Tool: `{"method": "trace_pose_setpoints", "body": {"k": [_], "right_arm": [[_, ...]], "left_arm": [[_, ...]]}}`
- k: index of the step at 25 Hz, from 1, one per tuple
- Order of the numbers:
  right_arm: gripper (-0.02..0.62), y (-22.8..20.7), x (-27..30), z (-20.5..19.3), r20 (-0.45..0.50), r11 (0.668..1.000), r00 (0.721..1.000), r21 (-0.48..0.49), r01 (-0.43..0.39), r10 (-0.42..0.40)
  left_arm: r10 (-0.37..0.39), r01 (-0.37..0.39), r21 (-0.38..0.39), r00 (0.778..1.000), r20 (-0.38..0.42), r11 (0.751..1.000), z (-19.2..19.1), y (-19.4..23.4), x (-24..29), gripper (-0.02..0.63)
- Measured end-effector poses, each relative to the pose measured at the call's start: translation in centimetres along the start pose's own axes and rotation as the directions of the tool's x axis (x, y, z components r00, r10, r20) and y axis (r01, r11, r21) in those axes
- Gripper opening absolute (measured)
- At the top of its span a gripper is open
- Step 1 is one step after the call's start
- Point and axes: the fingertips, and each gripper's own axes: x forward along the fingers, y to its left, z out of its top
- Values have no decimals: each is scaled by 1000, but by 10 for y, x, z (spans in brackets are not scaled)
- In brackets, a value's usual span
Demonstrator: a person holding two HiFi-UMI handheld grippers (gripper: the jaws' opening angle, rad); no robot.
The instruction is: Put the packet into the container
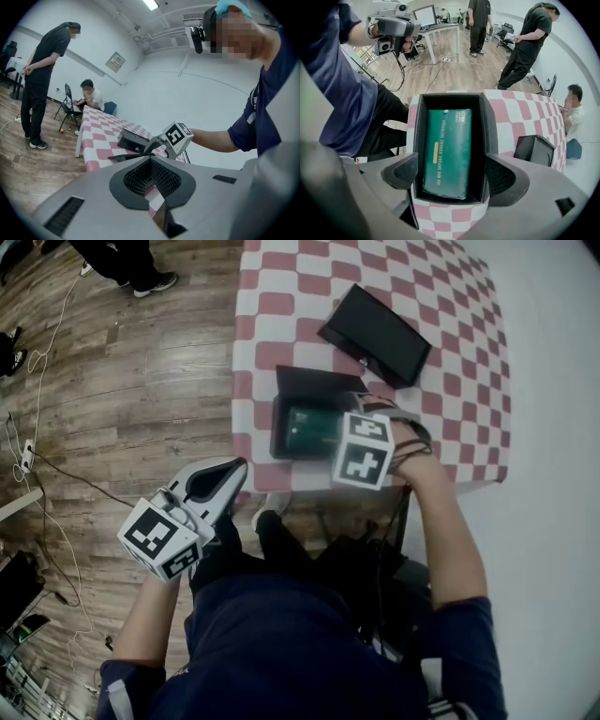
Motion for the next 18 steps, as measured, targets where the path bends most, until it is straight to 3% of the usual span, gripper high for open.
{"method": "trace_pose_setpoints", "body": {"k": [10, 18], "right_arm": [[446, -4, -24, 3, 180, 981, 974, 157, 111, -139], [446, -1, -63, 5, 338, 931, 906, 339, 134, -254]], "left_arm": [[-25, 25, 33, 1000, -7, 999, 9, -18, 6, 25], [-51, 52, 90, 999, -6, 995, 29, -34, 7, 25]]}}
